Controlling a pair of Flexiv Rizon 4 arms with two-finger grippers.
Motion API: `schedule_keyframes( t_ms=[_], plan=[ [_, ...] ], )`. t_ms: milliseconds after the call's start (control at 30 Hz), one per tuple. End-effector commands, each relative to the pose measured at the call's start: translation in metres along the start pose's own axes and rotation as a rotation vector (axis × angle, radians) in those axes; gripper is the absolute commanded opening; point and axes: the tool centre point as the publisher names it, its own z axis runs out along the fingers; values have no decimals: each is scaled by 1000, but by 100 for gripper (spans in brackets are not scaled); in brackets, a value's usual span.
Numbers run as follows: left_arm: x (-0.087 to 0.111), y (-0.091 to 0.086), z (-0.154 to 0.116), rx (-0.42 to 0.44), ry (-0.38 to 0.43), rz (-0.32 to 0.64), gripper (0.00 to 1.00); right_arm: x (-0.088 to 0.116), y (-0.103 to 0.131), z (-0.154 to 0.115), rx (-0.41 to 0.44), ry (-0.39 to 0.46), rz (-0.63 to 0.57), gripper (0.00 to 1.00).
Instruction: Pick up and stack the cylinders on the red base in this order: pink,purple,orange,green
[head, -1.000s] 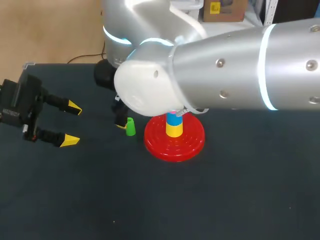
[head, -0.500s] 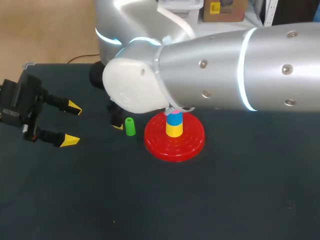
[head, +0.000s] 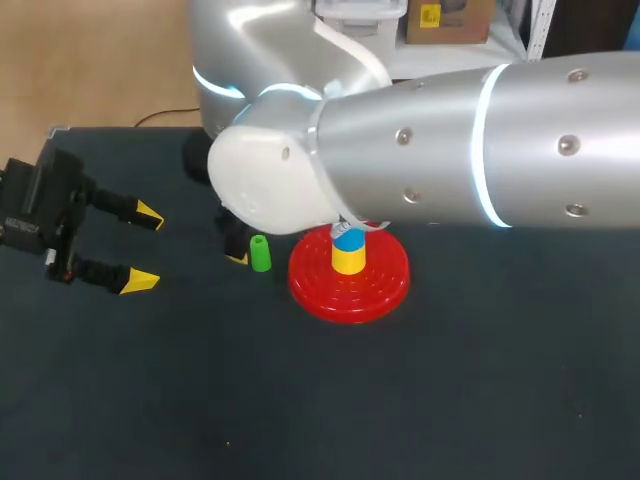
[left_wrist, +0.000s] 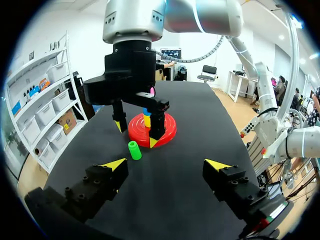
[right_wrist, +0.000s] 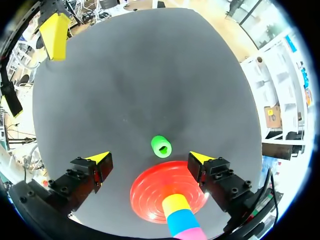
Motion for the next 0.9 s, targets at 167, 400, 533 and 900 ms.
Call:
schedule_keyframes(
  t_ms=[167,400,533,900],
  plan=[
    [2,-1,0,-3,-4,3,100,3,-1,5,3,-7,8,100],
    [2,-1,0,-3,-4,3,100,5,0,12,7,-1,15,100],
    [2,-1,0,-3,-4,3,100,5,-1,15,6,-6,19,100],
    [2,-1,0,-3,-4,3,100,3,-6,26,3,-2,33,100]
  ],
)
